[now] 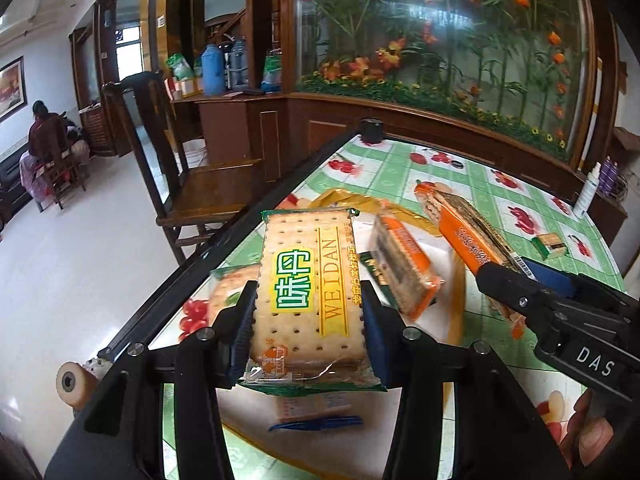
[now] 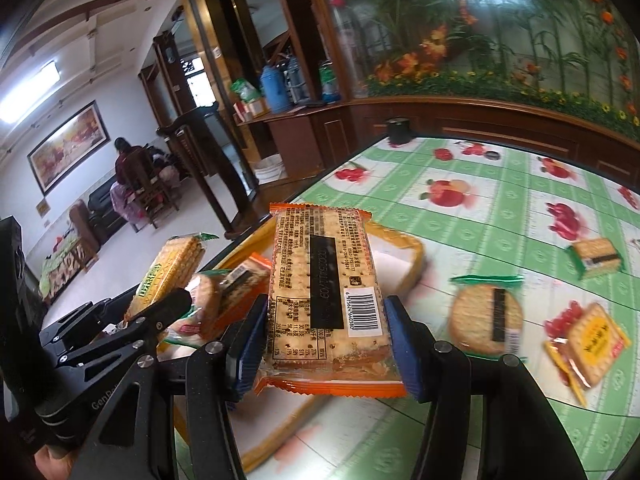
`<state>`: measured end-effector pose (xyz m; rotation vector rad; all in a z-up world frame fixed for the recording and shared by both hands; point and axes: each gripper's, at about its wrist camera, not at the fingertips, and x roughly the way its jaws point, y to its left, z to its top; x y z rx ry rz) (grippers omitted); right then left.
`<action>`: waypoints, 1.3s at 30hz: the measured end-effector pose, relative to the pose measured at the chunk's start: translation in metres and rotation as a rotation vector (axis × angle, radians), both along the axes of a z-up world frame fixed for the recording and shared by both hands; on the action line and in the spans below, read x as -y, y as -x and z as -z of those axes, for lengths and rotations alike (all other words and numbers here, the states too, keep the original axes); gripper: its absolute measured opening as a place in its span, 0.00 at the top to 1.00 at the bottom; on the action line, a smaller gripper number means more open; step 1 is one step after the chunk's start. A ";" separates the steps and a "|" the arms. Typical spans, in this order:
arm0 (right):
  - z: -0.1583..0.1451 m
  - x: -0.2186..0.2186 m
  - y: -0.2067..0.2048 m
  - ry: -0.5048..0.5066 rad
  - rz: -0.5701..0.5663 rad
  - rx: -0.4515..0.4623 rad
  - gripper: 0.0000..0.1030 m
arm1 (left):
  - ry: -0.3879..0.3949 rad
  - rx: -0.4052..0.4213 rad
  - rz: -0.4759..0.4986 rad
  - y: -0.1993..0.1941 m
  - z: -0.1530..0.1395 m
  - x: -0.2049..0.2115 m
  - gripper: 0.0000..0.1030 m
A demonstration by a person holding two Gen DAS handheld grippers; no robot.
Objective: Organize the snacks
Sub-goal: 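Carry both packs into the yellow-rimmed tray and open both tools to release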
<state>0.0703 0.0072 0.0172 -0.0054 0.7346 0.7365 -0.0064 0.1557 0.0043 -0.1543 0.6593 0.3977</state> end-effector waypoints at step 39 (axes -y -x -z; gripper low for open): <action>0.031 -0.077 -0.018 0.079 -0.075 -0.010 0.44 | 0.026 -0.087 -0.013 -0.010 0.029 -0.024 0.55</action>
